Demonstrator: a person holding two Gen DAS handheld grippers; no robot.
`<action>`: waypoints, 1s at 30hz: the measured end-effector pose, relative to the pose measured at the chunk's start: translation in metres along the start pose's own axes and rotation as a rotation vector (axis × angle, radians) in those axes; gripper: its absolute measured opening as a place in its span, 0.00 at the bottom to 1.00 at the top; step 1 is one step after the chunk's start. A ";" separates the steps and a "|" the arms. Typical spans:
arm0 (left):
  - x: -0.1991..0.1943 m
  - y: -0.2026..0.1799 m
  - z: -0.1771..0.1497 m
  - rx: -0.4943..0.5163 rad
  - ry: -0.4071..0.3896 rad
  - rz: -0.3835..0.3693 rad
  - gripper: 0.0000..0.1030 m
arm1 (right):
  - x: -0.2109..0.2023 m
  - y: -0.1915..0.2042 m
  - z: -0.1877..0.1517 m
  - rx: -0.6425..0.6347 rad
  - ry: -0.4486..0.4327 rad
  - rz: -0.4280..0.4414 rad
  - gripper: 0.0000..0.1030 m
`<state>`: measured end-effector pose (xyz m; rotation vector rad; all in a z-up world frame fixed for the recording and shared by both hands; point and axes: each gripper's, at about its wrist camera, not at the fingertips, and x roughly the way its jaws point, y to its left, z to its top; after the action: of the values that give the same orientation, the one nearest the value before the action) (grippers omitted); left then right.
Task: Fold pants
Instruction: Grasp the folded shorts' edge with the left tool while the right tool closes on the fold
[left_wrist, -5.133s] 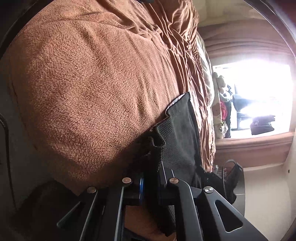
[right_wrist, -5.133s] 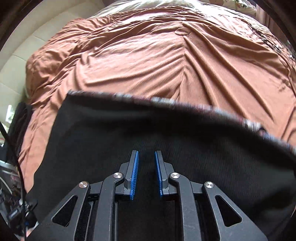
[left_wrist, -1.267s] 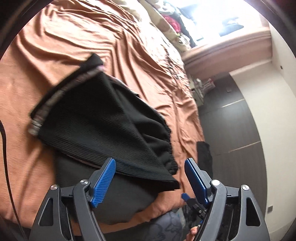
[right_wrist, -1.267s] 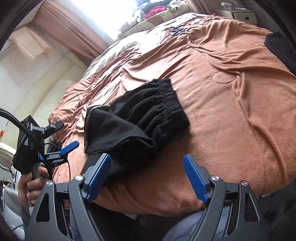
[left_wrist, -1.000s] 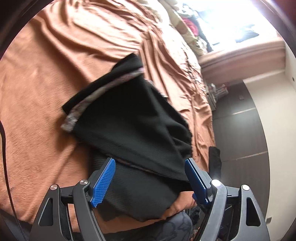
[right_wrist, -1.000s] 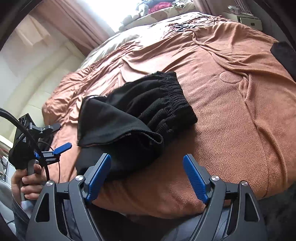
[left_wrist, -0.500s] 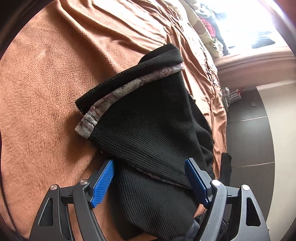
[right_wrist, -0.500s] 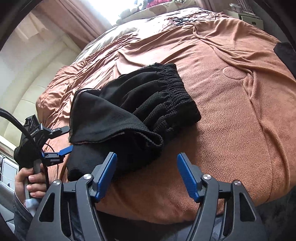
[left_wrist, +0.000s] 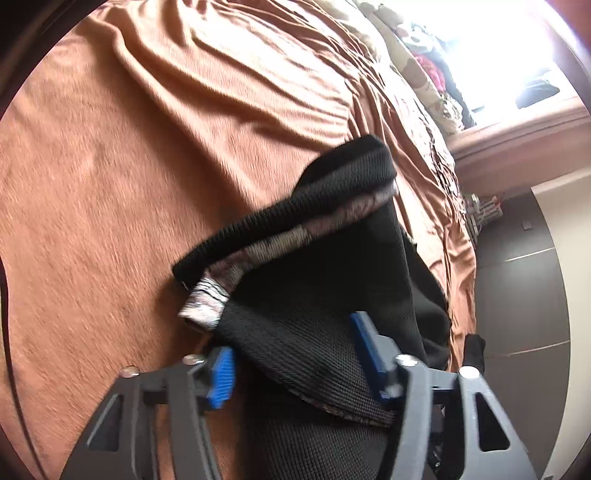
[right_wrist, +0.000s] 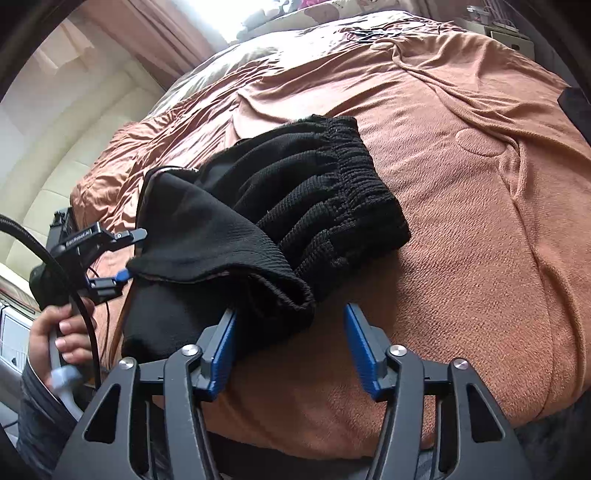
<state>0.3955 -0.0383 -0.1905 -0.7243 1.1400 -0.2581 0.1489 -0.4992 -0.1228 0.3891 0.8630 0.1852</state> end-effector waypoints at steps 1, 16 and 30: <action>0.000 0.000 0.002 0.003 -0.003 0.005 0.43 | 0.001 0.000 0.000 0.001 0.003 0.000 0.43; -0.042 -0.041 0.034 0.084 -0.081 -0.082 0.06 | -0.010 0.000 -0.005 -0.005 -0.028 0.030 0.04; -0.024 -0.123 0.066 0.218 -0.065 -0.114 0.06 | -0.020 -0.010 -0.011 0.026 -0.064 0.069 0.03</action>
<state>0.4649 -0.0917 -0.0791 -0.6010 0.9924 -0.4451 0.1276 -0.5111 -0.1196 0.4471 0.7903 0.2242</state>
